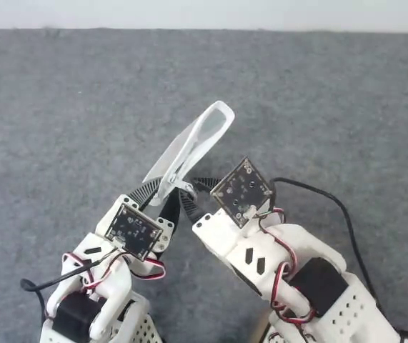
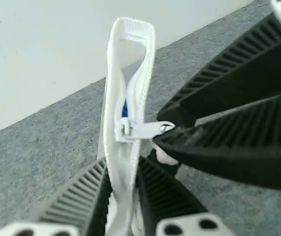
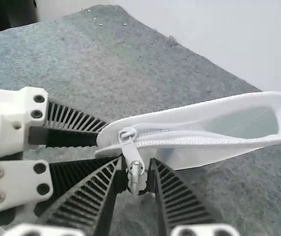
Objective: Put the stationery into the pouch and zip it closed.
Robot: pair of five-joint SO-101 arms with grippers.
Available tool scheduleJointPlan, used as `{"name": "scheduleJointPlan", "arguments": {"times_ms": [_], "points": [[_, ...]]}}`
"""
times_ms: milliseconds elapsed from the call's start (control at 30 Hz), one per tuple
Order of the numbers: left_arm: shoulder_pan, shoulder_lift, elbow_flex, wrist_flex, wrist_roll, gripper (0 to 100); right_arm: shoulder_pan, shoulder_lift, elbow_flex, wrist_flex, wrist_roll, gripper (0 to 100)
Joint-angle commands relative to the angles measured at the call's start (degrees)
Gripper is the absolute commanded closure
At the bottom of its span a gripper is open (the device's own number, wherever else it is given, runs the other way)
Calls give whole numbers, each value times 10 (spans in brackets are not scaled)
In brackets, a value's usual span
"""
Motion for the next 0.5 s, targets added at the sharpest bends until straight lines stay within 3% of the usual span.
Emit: {"name": "scheduleJointPlan", "arguments": {"times_ms": [0,467], "points": [[-4,-11,3,3,-2,992,7,1,-3,-4,-1,917],[-4,-11,3,4,-2,992,9,55,-7,-17,-1,928]]}}
